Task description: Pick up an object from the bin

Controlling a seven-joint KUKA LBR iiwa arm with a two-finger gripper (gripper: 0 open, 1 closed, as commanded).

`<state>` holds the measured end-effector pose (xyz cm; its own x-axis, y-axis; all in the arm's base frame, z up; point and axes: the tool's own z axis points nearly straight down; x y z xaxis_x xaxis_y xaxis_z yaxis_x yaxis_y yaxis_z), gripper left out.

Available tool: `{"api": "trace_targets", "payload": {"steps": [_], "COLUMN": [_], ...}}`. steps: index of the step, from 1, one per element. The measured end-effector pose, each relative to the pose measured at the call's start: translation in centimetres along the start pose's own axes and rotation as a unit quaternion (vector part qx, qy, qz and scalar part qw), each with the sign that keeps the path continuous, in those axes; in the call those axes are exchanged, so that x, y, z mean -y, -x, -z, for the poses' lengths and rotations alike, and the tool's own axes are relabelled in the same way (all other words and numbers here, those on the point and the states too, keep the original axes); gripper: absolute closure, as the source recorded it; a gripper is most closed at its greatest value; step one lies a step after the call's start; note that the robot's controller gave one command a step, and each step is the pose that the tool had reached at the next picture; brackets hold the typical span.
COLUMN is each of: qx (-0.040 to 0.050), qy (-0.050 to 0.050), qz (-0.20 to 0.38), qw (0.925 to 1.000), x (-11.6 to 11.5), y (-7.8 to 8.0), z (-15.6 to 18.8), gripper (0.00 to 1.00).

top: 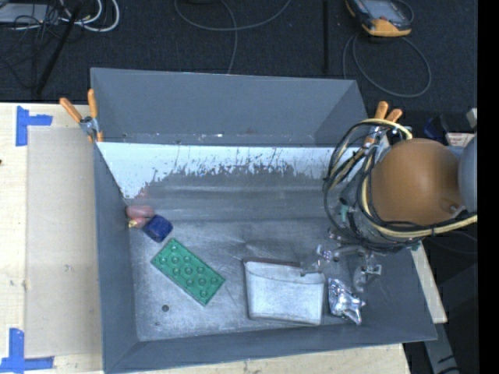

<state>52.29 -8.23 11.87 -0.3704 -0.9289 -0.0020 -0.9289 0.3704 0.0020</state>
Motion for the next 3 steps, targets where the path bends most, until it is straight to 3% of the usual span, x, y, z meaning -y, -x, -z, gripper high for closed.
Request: {"api": "trace_targets", "payload": {"steps": [1,2,3], "qx": [0.0107,-0.0001,0.0006], "qy": [-0.023,-0.003,0.005], "qz": [0.128,0.248,0.309], "qw": [0.9914,0.9688,0.951], "x": [0.1,1.3,-4.6], "y": [-3.1,-2.7,1.2], "z": [-3.8,7.8,1.1], "gripper": [0.0,0.0,0.0]}}
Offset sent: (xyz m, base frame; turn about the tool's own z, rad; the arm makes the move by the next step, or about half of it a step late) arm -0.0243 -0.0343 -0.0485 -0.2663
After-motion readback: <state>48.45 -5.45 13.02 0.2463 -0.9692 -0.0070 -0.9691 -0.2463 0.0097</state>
